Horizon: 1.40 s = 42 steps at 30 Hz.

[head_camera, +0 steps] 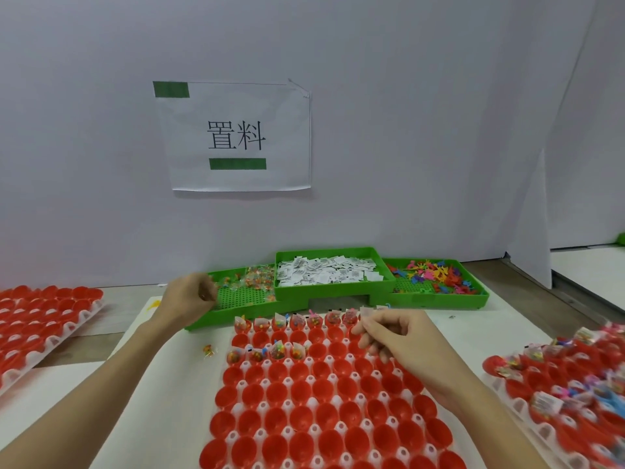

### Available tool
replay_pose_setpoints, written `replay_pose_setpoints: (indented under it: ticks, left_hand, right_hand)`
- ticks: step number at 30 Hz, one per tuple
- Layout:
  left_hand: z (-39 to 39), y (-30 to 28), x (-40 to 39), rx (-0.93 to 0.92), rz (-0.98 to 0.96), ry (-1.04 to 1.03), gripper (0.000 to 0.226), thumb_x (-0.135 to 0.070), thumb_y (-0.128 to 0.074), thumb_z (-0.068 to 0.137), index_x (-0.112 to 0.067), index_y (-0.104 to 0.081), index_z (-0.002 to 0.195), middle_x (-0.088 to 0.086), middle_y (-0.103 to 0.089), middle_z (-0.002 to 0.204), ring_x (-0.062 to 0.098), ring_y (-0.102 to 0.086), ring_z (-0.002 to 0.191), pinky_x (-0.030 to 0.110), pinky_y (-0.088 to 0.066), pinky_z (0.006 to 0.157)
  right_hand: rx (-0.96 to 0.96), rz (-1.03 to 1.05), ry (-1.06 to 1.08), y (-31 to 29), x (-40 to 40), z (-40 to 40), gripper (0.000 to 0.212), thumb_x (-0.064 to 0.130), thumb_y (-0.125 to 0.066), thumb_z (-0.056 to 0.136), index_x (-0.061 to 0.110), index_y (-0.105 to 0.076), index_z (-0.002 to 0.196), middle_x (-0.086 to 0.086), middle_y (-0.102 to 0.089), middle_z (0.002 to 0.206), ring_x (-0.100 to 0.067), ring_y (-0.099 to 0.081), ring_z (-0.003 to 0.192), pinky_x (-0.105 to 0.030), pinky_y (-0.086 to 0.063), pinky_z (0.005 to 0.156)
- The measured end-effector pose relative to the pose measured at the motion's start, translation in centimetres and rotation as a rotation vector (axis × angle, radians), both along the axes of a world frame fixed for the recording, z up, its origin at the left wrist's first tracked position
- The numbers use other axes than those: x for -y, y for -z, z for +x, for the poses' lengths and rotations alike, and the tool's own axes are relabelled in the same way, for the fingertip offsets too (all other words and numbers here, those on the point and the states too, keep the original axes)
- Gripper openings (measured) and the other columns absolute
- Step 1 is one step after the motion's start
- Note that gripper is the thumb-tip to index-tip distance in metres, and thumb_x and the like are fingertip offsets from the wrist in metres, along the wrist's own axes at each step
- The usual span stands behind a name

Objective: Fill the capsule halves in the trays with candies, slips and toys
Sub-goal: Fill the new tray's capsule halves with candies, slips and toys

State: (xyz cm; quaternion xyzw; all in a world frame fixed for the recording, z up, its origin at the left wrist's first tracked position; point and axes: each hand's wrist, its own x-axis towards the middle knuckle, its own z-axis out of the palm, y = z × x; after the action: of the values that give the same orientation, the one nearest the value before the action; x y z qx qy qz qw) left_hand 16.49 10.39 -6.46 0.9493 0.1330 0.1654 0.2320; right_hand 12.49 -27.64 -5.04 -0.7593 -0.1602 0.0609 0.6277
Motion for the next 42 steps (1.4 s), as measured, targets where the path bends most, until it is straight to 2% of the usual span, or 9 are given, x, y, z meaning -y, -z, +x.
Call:
replay_pose_setpoints:
  ticks: [2,8,14,20,24,28,32,39,42]
  left_hand:
    - [-1.5,-0.2,0.8,0.152,-0.121,-0.002,0.018,0.001,-0.082,0.080,-0.012,-0.069,0.076,0.001,-0.073,0.076,0.020,-0.070,0.075,0.016,-0.048,0.063]
    - [-9.0,-0.5,5.9,0.418,-0.510,0.143,0.020,-0.009,-0.087,0.078,-0.021,-0.074,0.088,-0.003,-0.077,0.082,0.011,-0.074,0.073,0.018,-0.059,0.071]
    - [-14.0,2.0,8.1,0.487,-0.416,0.136,0.024,-0.012,-0.084,0.080,-0.030,-0.072,0.089,-0.010,-0.075,0.086,0.008,-0.072,0.080,0.016,-0.055,0.074]
    - [-15.1,1.9,9.2,0.432,-0.526,0.255,0.031,-0.020,-0.084,0.080,-0.036,-0.073,0.104,0.000,-0.075,0.084,0.018,-0.073,0.079,0.024,-0.058,0.074]
    - [-15.9,1.3,10.3,0.438,-0.602,0.331,0.027,-0.027,-0.082,0.078,-0.037,-0.075,0.102,-0.003,-0.077,0.085,0.016,-0.075,0.073,0.021,-0.059,0.071]
    - [-16.2,1.1,11.3,0.365,-0.688,0.402,0.021,-0.015,-0.085,0.080,-0.033,-0.080,0.090,-0.007,-0.079,0.087,0.012,-0.077,0.083,0.021,-0.060,0.079]
    - [-16.6,0.8,11.9,0.310,-0.817,0.434,0.012,-0.016,-0.084,0.083,-0.027,-0.083,0.089,-0.002,-0.080,0.087,0.012,-0.077,0.084,0.021,-0.060,0.079]
    - [-16.5,0.8,11.5,0.298,-0.850,0.419,0.014,-0.013,-0.081,0.087,-0.026,-0.082,0.090,-0.001,-0.080,0.085,0.015,-0.078,0.083,0.031,-0.062,0.082]
    - [-16.4,0.9,11.4,0.292,-0.853,0.413,0.014,-0.016,-0.082,0.086,-0.029,-0.082,0.089,-0.002,-0.080,0.084,0.014,-0.077,0.083,0.031,-0.062,0.083]
  right_hand:
    - [-0.004,0.002,0.000,0.0,0.0,0.0,0.026,0.018,-0.062,0.101,0.013,-0.081,0.085,-0.009,-0.075,0.077,-0.011,-0.065,0.066,-0.017,-0.050,0.059]
    - [0.007,-0.007,0.005,0.1,-0.1,0.0,0.025,0.018,-0.062,0.101,0.013,-0.081,0.085,-0.008,-0.075,0.076,-0.010,-0.065,0.065,-0.017,-0.049,0.058]
    - [0.006,-0.029,0.019,0.5,0.0,0.2,0.027,0.016,-0.062,0.101,0.016,-0.082,0.083,-0.009,-0.076,0.077,-0.011,-0.065,0.066,-0.017,-0.050,0.058]
    - [0.143,-0.042,0.100,0.6,-0.3,0.3,0.022,0.017,-0.061,0.101,0.022,-0.081,0.091,-0.004,-0.076,0.081,-0.010,-0.067,0.070,-0.019,-0.054,0.061]
    - [0.366,-0.217,0.180,0.3,-1.7,1.4,0.022,0.013,-0.062,0.099,0.031,-0.073,0.103,0.018,-0.075,0.091,0.002,-0.069,0.089,-0.015,-0.055,0.079]
    - [0.480,-0.304,0.269,0.1,-4.8,4.5,0.024,0.007,-0.061,0.099,0.027,-0.073,0.102,0.015,-0.072,0.095,0.000,-0.066,0.089,-0.017,-0.053,0.081]
    - [0.520,-0.497,0.233,-1.0,-7.7,8.9,0.016,0.011,-0.064,0.099,0.013,-0.076,0.109,0.001,-0.075,0.106,-0.003,-0.063,0.088,-0.005,-0.044,0.074]
    - [0.390,-0.953,0.040,-2.3,-9.8,14.2,0.025,0.021,-0.078,0.088,0.004,-0.078,0.106,-0.014,-0.075,0.115,-0.022,-0.069,0.103,-0.035,-0.054,0.097]
    - [0.392,-1.051,-0.010,-2.7,-10.2,15.2,0.022,0.020,-0.078,0.089,0.004,-0.079,0.103,-0.013,-0.075,0.115,-0.022,-0.070,0.102,-0.035,-0.055,0.097]
